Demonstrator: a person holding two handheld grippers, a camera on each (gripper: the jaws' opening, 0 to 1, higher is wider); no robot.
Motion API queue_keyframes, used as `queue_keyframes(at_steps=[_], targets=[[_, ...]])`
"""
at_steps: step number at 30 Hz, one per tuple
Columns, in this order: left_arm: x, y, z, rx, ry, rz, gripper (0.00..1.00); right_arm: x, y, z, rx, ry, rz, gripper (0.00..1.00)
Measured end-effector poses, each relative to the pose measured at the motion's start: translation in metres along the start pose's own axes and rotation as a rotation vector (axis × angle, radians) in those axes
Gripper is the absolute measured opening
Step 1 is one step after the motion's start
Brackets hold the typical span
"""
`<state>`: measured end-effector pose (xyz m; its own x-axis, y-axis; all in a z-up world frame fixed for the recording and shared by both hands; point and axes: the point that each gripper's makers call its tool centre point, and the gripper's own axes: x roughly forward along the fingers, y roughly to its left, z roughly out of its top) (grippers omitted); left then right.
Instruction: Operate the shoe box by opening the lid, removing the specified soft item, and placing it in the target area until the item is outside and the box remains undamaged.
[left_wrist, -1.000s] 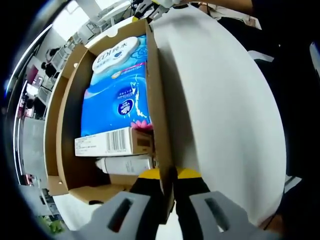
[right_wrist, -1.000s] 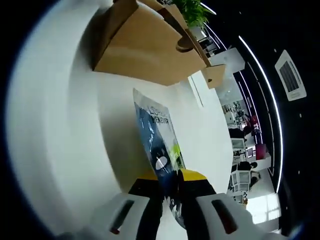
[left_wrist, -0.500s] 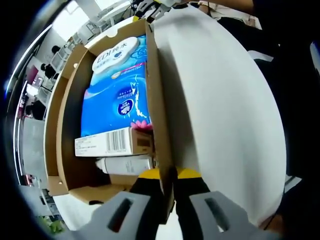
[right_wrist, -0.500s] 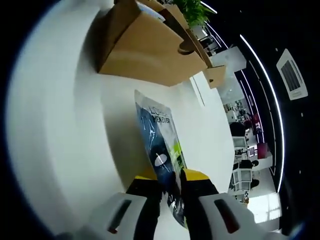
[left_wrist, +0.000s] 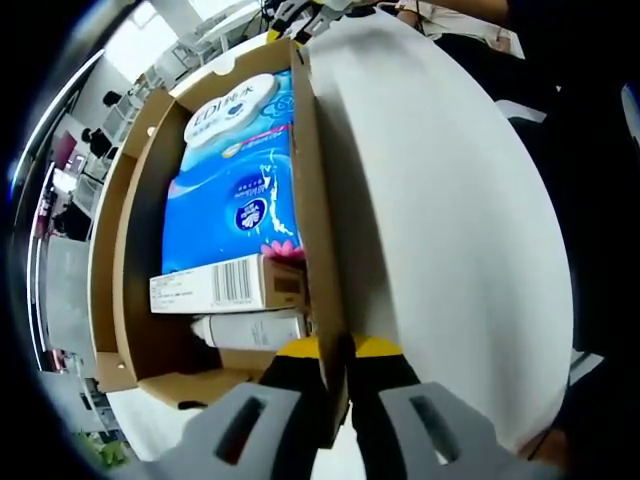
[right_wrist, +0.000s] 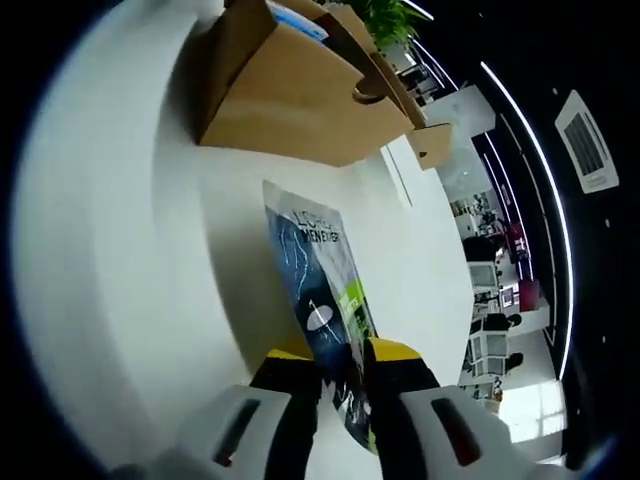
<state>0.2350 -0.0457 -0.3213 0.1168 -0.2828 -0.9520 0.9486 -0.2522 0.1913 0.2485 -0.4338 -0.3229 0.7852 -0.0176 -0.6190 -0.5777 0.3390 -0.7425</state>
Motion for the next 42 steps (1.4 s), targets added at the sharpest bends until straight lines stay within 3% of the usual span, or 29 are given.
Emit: queue_keyframes(at_steps=[33, 39, 42], targets=[[-0.001, 0.001, -0.001, 0.006, 0.003, 0.004, 0.06, -0.03, 0.019, -0.021, -0.108, 0.083, 0.093, 0.19], [0.0, 0.002, -0.001, 0.006, 0.004, 0.003, 0.06, -0.038, 0.011, -0.02, -0.097, 0.082, 0.081, 0.19], [0.0, 0.002, -0.002, 0.006, 0.005, 0.005, 0.06, -0.035, 0.012, -0.016, -0.035, 0.053, 0.078, 0.19]])
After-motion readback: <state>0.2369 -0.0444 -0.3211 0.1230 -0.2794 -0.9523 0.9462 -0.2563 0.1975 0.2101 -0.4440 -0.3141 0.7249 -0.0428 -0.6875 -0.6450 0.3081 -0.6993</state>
